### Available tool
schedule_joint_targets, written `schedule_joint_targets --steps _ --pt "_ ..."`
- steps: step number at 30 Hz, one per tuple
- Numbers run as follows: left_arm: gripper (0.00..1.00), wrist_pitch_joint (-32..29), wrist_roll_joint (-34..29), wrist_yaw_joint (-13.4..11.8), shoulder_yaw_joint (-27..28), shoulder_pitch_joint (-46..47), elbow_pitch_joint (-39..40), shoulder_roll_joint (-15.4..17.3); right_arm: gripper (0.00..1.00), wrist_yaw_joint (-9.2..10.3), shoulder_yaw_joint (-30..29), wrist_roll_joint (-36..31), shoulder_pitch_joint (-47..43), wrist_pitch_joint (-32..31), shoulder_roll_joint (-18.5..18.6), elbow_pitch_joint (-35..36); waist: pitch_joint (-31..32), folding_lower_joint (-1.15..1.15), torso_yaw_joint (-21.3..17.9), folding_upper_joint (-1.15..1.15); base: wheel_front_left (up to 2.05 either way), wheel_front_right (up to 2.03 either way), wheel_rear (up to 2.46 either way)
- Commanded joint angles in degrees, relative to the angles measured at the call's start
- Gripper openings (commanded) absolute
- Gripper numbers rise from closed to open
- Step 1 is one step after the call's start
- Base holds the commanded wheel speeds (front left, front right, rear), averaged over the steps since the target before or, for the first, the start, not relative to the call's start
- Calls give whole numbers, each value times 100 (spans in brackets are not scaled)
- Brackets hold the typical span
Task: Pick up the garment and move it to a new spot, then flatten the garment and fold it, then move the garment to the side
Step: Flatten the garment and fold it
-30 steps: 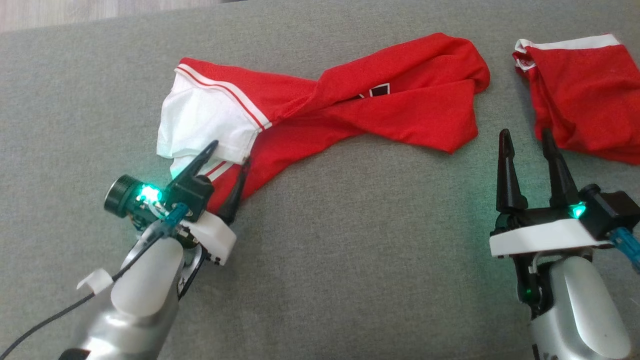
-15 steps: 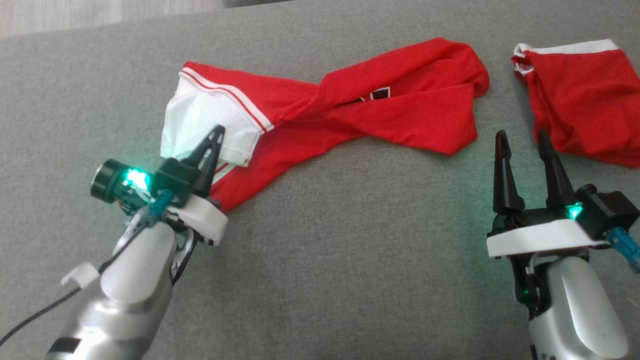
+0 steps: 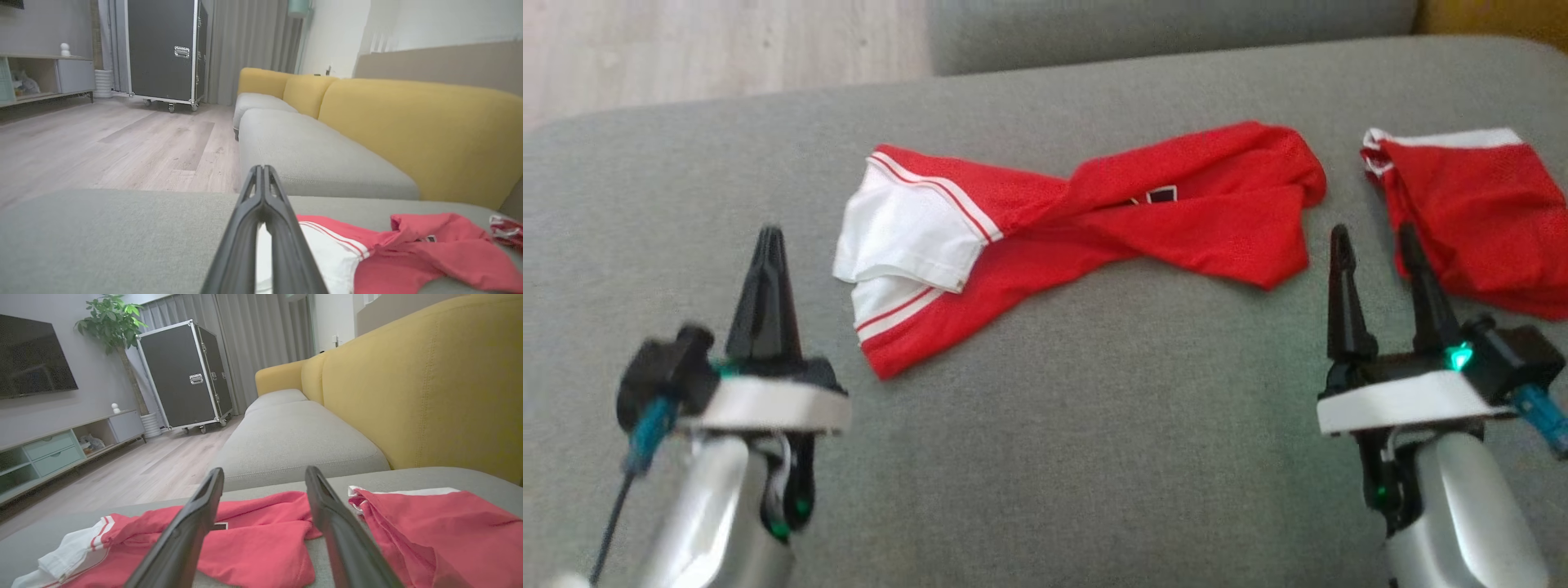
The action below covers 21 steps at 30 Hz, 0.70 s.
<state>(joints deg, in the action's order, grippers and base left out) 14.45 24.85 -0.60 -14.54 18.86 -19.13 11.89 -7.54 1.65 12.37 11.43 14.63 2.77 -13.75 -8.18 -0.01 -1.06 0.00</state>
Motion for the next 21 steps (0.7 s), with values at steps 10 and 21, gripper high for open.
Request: schedule_joint_targets --steps 10,21 --pt "100 54 19 293 936 -1201 861 -621 100 5 482 -248 -289 37 10 45 572 1 306 0 0 0 0" --pt "100 54 -375 578 1187 -1374 855 -831 100 5 572 -285 -338 37 10 -17 540 1 200 0 0 0 0"
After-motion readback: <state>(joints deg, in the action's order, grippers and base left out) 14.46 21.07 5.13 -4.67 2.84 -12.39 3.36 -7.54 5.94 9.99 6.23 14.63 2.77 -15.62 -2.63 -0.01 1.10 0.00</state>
